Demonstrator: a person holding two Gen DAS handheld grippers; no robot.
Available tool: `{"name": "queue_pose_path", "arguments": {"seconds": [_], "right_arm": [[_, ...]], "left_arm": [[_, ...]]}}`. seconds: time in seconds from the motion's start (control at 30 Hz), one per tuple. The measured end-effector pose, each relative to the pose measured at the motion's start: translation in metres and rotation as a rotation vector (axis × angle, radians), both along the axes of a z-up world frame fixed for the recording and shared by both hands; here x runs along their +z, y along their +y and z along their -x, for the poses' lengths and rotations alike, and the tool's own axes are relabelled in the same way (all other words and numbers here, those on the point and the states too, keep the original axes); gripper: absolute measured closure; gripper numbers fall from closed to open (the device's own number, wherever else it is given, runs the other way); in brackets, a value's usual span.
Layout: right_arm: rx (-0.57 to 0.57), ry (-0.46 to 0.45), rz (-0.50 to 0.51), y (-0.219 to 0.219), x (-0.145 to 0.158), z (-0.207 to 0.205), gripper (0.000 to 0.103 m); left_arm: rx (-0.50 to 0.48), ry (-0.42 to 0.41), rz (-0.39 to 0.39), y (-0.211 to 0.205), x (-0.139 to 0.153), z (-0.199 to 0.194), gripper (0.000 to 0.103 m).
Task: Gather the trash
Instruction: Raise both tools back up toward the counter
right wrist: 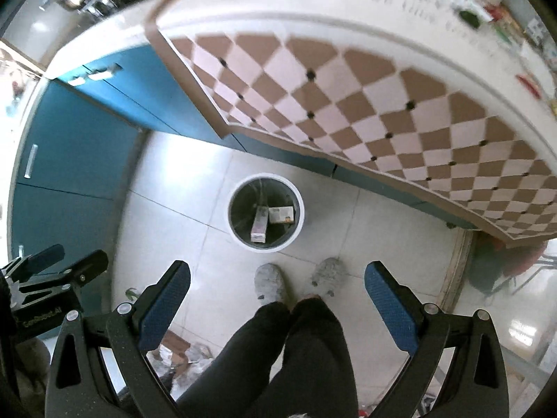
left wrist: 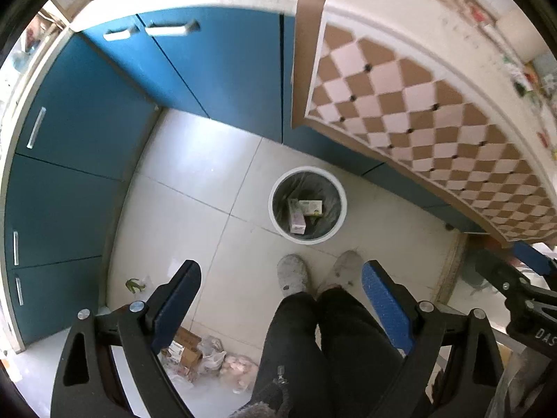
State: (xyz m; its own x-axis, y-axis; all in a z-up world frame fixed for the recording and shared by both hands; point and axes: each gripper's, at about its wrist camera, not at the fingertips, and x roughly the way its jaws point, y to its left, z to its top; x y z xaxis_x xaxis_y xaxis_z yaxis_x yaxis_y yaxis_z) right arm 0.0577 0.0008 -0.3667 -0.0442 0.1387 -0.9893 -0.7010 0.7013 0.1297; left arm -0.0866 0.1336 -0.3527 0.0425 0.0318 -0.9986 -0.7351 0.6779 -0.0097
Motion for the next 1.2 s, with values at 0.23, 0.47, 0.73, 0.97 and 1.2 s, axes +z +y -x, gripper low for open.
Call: {"name": "queue_pose_path", "arguments": {"seconds": [0.23, 0.47, 0.73, 0.97, 1.2], "right_arm": [[-0.006, -0.008, -0.044, -0.007, 0.057, 0.010, 0.002], [-0.112, 0.039, -0.159, -0.027, 0.094, -0.015, 0.002], [-0.294, 0.004, -0.277, -0.069, 0.129, -0.121, 0.002], [-0.499, -0.055, -0.277, -0.135, 0.135, -0.260, 0.002], [-0.656, -0.145, -0.148, -0.210, 0.101, -0.408, 0.002]], "left_arm": [[-0.015, -0.057, -0.049, -0.007, 0.047, -0.004, 0.009], [-0.049, -0.116, -0.138, -0.008, 0.086, -0.056, 0.008], [-0.132, -0.210, -0.207, -0.021, 0.115, -0.189, 0.000], [-0.157, -0.213, -0.092, -0.040, 0.086, -0.344, 0.000], [-0.196, -0.128, 0.065, -0.059, 0.015, -0.465, 0.002]]}}
